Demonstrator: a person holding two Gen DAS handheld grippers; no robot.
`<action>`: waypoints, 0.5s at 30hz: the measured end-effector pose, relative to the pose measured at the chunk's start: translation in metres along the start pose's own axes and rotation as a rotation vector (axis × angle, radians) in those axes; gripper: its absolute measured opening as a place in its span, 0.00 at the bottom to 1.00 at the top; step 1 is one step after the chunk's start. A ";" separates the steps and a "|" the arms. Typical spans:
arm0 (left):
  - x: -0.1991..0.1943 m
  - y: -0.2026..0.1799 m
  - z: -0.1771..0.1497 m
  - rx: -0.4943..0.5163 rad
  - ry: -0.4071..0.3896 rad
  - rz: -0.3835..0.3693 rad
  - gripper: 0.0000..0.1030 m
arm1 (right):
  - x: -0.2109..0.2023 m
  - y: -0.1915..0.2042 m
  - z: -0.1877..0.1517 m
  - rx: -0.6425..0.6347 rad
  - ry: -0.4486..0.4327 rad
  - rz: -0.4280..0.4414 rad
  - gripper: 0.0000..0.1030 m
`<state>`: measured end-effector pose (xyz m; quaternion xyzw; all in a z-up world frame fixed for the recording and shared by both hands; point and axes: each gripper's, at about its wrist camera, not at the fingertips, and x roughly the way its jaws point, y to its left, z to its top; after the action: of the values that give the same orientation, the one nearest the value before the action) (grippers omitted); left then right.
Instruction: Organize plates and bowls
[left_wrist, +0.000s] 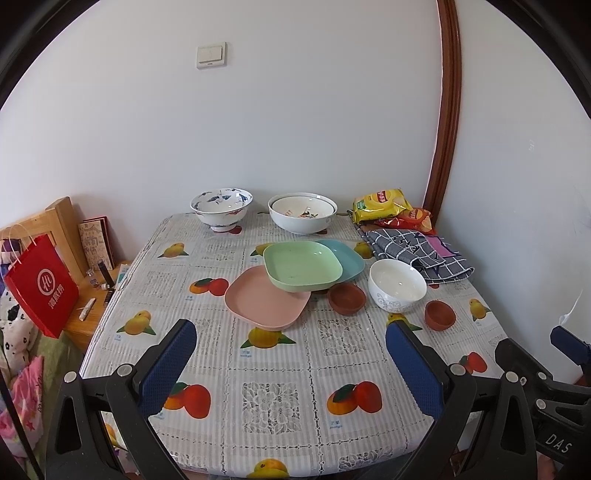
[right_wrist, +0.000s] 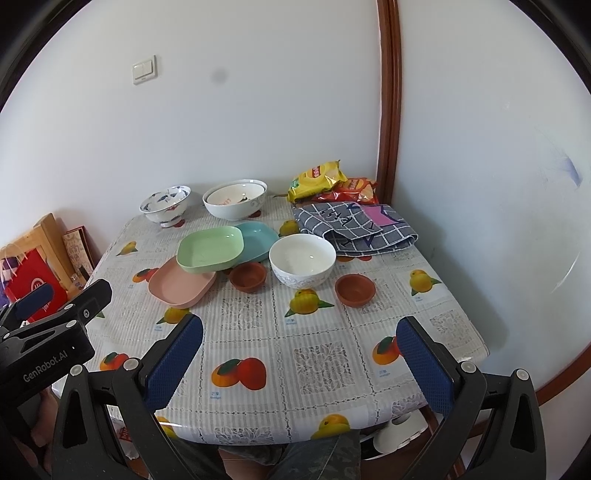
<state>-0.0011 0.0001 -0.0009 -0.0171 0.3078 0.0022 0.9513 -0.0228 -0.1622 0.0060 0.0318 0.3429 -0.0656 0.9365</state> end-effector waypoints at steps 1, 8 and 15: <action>0.002 0.000 0.000 0.001 0.002 -0.002 1.00 | 0.002 0.000 0.000 -0.001 0.002 -0.001 1.00; 0.013 -0.001 0.006 0.000 0.020 -0.021 1.00 | 0.013 0.005 0.007 -0.005 0.014 -0.002 1.00; 0.030 0.000 0.014 -0.006 0.047 -0.019 1.00 | 0.030 0.008 0.016 0.000 0.034 -0.005 1.00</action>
<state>0.0309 0.0005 -0.0073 -0.0230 0.3300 -0.0061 0.9437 0.0117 -0.1588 -0.0009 0.0319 0.3589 -0.0672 0.9304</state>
